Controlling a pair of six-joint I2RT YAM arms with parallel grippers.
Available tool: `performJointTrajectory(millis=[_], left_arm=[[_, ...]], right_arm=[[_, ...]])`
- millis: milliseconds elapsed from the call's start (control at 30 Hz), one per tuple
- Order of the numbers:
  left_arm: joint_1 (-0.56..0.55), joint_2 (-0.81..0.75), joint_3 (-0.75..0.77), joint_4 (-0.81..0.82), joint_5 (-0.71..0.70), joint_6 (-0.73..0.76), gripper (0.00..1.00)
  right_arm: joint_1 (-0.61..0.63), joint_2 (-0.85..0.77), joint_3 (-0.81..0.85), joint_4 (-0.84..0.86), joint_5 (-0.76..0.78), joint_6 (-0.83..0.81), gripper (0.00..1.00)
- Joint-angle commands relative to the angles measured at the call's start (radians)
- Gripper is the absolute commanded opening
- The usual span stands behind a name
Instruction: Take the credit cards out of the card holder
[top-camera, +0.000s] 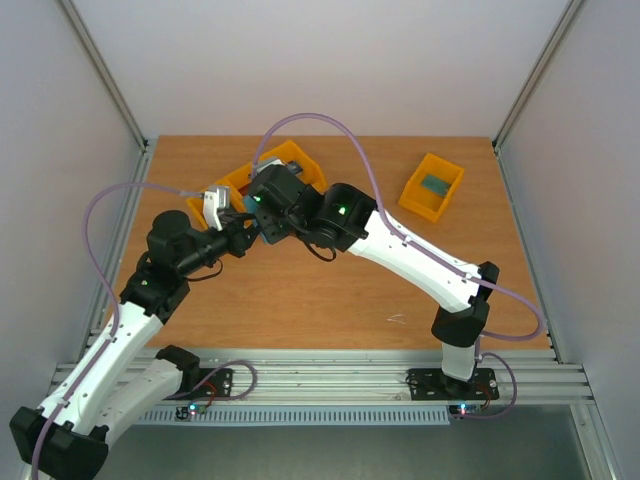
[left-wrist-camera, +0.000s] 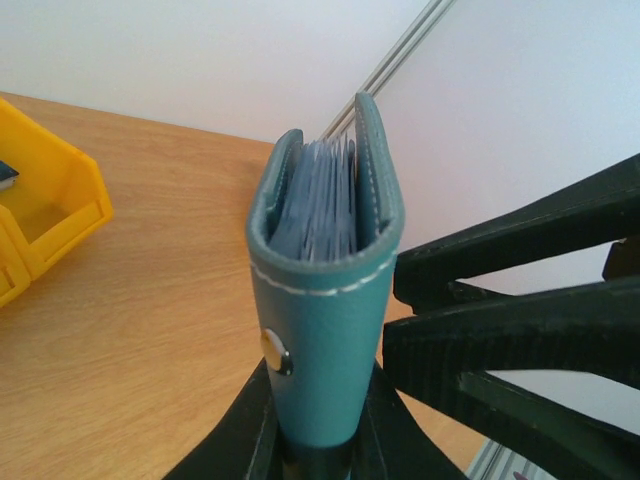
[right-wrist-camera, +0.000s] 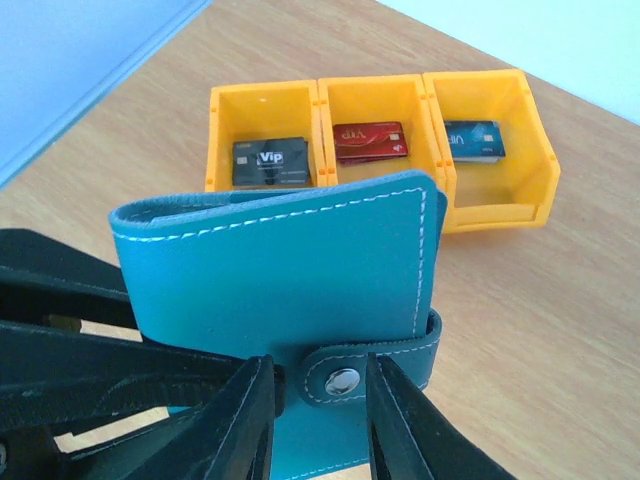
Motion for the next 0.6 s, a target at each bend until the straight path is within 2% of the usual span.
performJointTrajectory(millis=[0,300,400,567], left_arm=[[-0.01,-0.026,0.0,0.081,0.023,-0.006,0.0],[-0.01,-0.026,-0.005,0.097,0.006,-0.005,0.0],[-0.01,-0.021,-0.009,0.15,0.018,-0.007,0.0],[-0.01,-0.014,0.0,0.193,0.045,0.002,0.0]], right_arm=[[-0.015,0.029,0.02,0.034,0.003,0.074,0.25],[-0.013,0.037,-0.034,-0.007,-0.002,0.117,0.29],[-0.016,0.05,-0.06,-0.005,-0.008,0.118,0.3],[-0.032,0.065,-0.064,0.003,-0.01,0.121,0.27]])
